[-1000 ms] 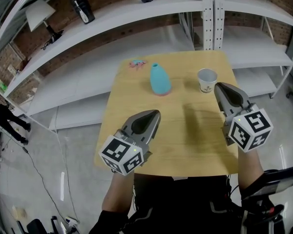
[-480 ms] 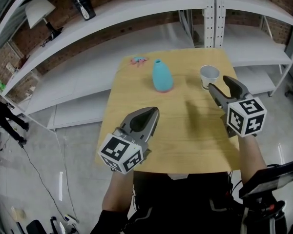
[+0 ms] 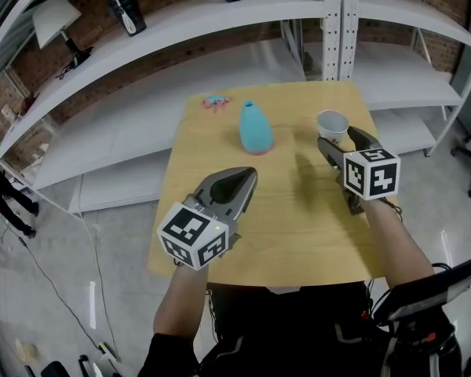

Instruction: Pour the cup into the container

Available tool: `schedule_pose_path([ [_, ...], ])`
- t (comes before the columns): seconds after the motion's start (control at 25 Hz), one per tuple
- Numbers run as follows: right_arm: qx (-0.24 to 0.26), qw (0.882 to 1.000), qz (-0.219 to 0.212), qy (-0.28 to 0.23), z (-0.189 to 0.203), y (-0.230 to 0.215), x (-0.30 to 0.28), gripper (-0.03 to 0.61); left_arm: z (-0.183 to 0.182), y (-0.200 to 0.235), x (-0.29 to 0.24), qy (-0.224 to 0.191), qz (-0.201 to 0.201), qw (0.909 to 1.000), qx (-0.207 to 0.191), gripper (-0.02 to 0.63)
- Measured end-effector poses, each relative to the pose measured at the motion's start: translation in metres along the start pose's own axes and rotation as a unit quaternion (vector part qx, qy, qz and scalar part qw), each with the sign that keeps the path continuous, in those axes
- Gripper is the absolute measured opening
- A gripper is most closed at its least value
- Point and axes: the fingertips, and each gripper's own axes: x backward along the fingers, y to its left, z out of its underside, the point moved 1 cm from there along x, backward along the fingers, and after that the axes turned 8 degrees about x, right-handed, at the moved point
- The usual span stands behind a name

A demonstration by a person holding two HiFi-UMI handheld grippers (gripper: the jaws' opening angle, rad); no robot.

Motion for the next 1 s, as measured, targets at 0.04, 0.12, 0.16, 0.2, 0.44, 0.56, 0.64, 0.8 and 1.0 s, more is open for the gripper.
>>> schedule_pose_path([
  [0.04, 0.000, 1.000, 0.001, 0.004, 0.002, -0.001, -0.004, 0.328, 0.000, 0.002, -0.002, 0.003, 0.002, 1.0000, -0.002, -0.002],
  [0.12, 0.000, 1.000, -0.001, 0.010, 0.006, -0.001, -0.011, 0.328, 0.001, 0.006, -0.007, 0.007, 0.007, 1.0000, 0.000, -0.002],
  [0.16, 0.001, 1.000, -0.001, 0.012, 0.007, -0.001, -0.014, 0.328, 0.002, 0.008, -0.009, 0.008, 0.009, 0.9999, 0.003, -0.002],
  [0.2, 0.001, 1.000, -0.001, 0.012, 0.008, -0.001, -0.016, 0.328, 0.004, 0.010, -0.010, 0.010, 0.009, 0.9999, 0.007, -0.002],
  [0.44, 0.007, 1.000, 0.007, 0.018, 0.006, -0.009, -0.026, 0.328, 0.017, 0.016, -0.018, 0.017, 0.007, 0.9997, 0.018, -0.002],
  [0.56, 0.006, 1.000, 0.004, 0.026, 0.007, -0.012, -0.032, 0.327, 0.021, 0.019, -0.022, 0.017, 0.006, 0.9997, 0.017, -0.002],
  [0.64, 0.003, 1.000, 0.000, 0.023, 0.006, -0.012, -0.034, 0.327, 0.024, 0.020, -0.023, 0.018, 0.005, 0.9997, 0.018, -0.002],
  [0.8, 0.013, 1.000, -0.008, 0.020, 0.003, -0.010, -0.034, 0.316, 0.028, 0.024, -0.022, 0.020, 0.002, 0.9996, 0.020, -0.002],
  [1.0, 0.045, 0.999, -0.018, 0.011, -0.013, -0.006, -0.032, 0.307, 0.029, 0.029, -0.019, 0.017, -0.003, 0.9997, 0.020, -0.002],
])
